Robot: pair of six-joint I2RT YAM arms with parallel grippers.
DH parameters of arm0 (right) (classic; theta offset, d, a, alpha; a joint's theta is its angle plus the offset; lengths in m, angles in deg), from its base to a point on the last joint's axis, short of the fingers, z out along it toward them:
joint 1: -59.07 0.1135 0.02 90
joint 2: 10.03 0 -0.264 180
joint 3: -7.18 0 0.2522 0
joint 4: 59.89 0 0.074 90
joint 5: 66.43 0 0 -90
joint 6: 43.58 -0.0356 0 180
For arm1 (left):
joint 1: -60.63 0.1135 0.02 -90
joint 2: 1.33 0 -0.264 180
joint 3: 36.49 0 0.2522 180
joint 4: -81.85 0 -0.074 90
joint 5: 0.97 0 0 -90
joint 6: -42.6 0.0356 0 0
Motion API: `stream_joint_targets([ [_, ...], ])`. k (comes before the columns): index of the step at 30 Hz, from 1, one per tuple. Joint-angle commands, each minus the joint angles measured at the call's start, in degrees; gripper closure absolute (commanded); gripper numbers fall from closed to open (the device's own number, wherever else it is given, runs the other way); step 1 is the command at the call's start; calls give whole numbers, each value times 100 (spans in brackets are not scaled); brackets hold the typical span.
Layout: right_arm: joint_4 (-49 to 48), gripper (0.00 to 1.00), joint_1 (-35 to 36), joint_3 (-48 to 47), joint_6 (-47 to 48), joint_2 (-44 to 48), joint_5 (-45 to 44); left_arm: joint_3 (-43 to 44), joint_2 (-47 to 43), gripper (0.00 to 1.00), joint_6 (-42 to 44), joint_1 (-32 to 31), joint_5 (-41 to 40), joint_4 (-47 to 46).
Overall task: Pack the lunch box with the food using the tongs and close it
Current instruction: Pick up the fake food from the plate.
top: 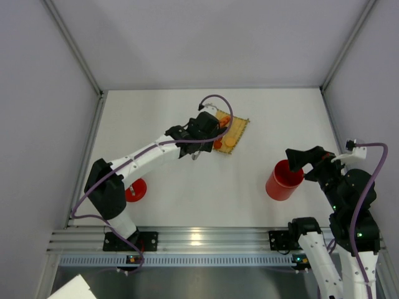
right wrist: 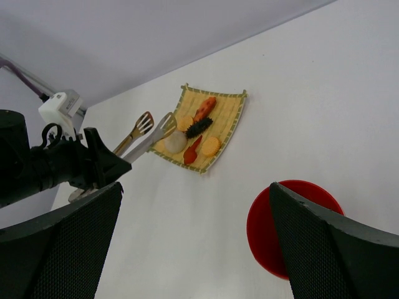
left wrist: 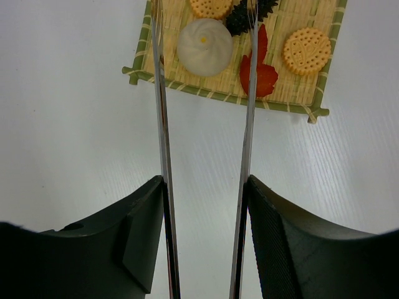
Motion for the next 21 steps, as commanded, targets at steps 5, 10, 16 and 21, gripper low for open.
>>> stream_joint_targets([
  [5,-101,1,-76,32,-72,23,55,-131,-163,41,-115,99,54,-84],
  [10,-83,0,-67,41,-98,58,72,-246,-58,41,-97,214,195,-207],
  [16,-74,0,-67,67,-107,67,63,-290,47,41,-124,258,212,-242],
  [21,-66,1,-76,94,-125,85,63,-298,170,41,-132,310,335,-269],
])
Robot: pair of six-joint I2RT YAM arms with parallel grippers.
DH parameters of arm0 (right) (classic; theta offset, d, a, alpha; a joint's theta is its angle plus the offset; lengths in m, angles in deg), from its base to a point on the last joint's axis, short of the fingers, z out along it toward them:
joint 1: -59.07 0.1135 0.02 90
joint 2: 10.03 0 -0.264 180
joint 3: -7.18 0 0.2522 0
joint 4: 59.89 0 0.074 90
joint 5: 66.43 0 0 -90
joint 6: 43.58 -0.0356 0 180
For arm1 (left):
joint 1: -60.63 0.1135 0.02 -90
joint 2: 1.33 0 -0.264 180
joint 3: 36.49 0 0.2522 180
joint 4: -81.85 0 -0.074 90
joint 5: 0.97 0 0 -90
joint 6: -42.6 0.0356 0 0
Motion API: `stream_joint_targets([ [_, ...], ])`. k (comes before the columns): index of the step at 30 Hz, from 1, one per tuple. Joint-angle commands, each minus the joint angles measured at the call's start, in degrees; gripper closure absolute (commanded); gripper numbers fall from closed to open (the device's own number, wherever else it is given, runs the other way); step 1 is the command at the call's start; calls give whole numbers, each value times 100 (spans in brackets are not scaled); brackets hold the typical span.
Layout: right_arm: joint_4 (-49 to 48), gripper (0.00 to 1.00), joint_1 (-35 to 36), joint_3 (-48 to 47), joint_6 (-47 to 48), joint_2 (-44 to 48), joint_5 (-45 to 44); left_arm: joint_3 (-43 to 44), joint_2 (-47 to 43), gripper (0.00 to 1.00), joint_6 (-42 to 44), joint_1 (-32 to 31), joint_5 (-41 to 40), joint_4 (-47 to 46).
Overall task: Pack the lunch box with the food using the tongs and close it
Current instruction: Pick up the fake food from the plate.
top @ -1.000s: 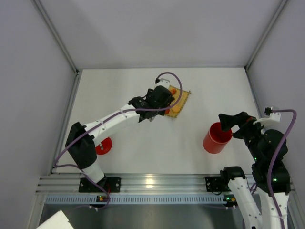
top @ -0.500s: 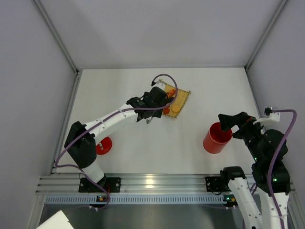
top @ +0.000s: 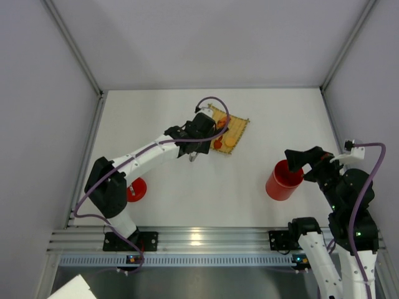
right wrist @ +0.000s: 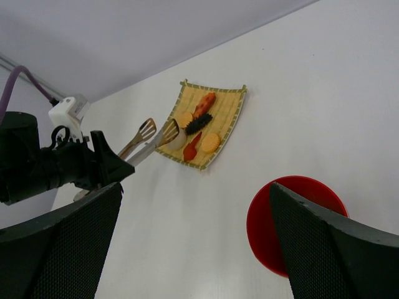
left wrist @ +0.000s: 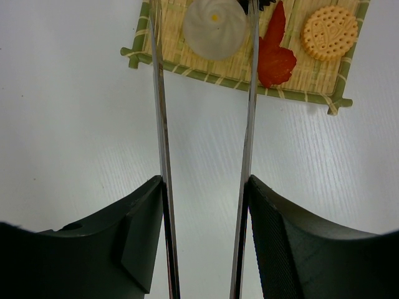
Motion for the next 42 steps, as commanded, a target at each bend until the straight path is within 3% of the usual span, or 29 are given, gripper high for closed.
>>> stream_joint_targets([
  [1,-81,0,-67,-4,-57,61,52,-36,140,41,-69,46,104,-245],
  [14,-81,1,-76,31,-92,70,70,-115,237,44,-95,72,201,-271],
  [17,-81,1,-67,31,-83,70,61,-63,228,55,-78,72,218,-254],
  [18,-81,1,-67,31,-83,70,61,-54,228,65,-78,72,210,-219],
  [22,-81,0,-67,22,-92,70,61,122,184,77,-69,72,201,-26],
  [33,-116,1,-67,4,-110,52,53,631,-483,78,62,-94,192,555],
  [42,-72,1,-67,-232,4,-124,-114,992,-923,77,159,-999,262,871],
])
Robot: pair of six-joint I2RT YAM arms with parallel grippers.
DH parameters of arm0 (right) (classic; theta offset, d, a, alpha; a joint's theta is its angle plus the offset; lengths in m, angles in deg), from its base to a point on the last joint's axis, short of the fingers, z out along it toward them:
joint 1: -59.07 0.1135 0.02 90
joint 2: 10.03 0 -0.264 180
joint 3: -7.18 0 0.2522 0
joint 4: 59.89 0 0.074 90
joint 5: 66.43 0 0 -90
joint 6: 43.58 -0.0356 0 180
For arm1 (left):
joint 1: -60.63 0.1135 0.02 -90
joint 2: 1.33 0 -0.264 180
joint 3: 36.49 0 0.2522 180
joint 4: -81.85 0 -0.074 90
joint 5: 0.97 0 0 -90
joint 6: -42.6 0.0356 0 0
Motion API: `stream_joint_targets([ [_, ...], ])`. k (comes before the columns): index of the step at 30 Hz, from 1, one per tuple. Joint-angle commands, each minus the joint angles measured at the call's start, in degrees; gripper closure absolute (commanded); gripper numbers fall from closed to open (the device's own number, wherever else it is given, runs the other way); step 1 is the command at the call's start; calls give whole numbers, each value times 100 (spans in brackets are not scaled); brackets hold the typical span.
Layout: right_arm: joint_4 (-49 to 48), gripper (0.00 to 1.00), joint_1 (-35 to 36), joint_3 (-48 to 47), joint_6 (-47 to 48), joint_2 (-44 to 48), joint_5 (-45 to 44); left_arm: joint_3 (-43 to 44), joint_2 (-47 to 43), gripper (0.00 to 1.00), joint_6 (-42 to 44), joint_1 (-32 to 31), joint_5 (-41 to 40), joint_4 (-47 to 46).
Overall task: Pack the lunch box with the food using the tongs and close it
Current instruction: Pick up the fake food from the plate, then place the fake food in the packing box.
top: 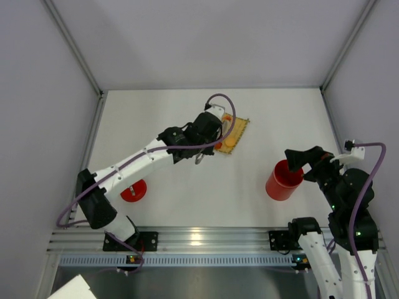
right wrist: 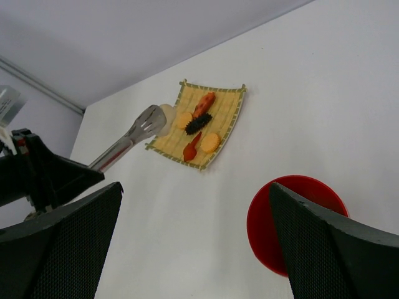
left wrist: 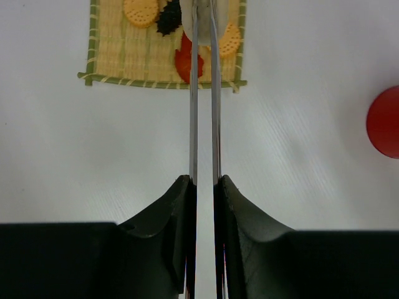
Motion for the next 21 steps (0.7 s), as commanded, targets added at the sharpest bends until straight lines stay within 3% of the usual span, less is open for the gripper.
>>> stream_joint_targets([
  [1,-55,0,-67,-270,94,-133,-119,229,-372,77,133,-527,24,104],
  [10,-11,1,-67,-490,138,-273,-233,229,-663,75,335,-1855,252,-150],
  [21,165,0,-76,-771,217,-282,-435,405,-531,72,450,-2234,577,-695],
])
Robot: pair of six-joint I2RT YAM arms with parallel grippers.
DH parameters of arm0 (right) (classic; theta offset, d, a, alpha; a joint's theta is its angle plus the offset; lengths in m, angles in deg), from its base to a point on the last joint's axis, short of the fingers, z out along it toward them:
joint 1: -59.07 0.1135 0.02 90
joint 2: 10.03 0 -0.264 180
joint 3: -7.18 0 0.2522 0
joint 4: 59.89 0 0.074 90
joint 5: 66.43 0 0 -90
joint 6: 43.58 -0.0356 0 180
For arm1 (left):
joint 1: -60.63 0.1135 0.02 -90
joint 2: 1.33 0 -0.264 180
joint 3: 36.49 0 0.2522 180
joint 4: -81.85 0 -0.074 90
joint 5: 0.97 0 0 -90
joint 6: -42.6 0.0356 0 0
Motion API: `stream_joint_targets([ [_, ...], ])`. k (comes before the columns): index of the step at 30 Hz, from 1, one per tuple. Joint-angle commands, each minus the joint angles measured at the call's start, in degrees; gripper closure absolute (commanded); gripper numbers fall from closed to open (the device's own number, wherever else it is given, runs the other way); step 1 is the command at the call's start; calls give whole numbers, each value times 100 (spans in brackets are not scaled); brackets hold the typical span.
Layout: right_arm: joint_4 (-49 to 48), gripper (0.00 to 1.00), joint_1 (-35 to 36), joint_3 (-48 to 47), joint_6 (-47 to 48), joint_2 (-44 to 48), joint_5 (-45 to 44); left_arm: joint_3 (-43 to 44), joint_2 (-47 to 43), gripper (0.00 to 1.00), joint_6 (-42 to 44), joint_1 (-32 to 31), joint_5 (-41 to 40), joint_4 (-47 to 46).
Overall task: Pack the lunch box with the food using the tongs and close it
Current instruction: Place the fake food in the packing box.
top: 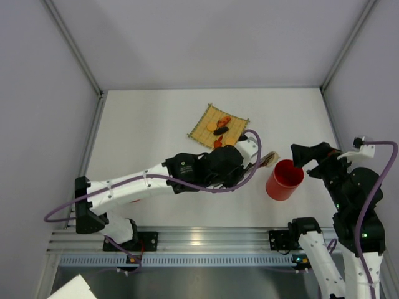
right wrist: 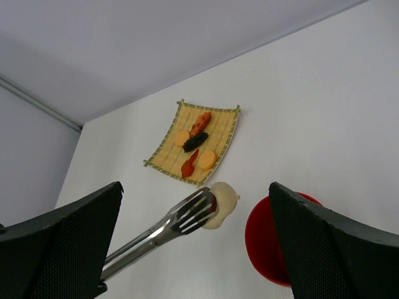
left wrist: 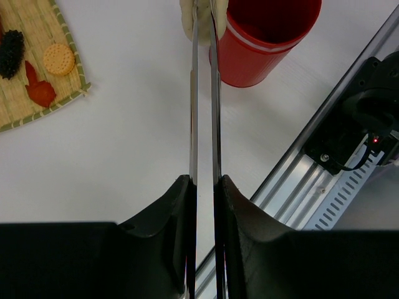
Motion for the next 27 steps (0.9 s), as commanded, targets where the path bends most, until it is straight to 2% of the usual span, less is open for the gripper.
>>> stream_joint_targets([
  [1,121,1,-76,-288,104,-39,-145,320,-81,72,98,-51,151,-575],
  [16,499,1,-76,-640,253,13,-690,742,438,70,168,-209,573,-795],
  [24,614,0,-67,-719,367,40,-839,750,614,63,151,-209,635,-875],
  [27,631,1,-67,-710,376,48,-857,759,640,55,151,-209,688,-875],
])
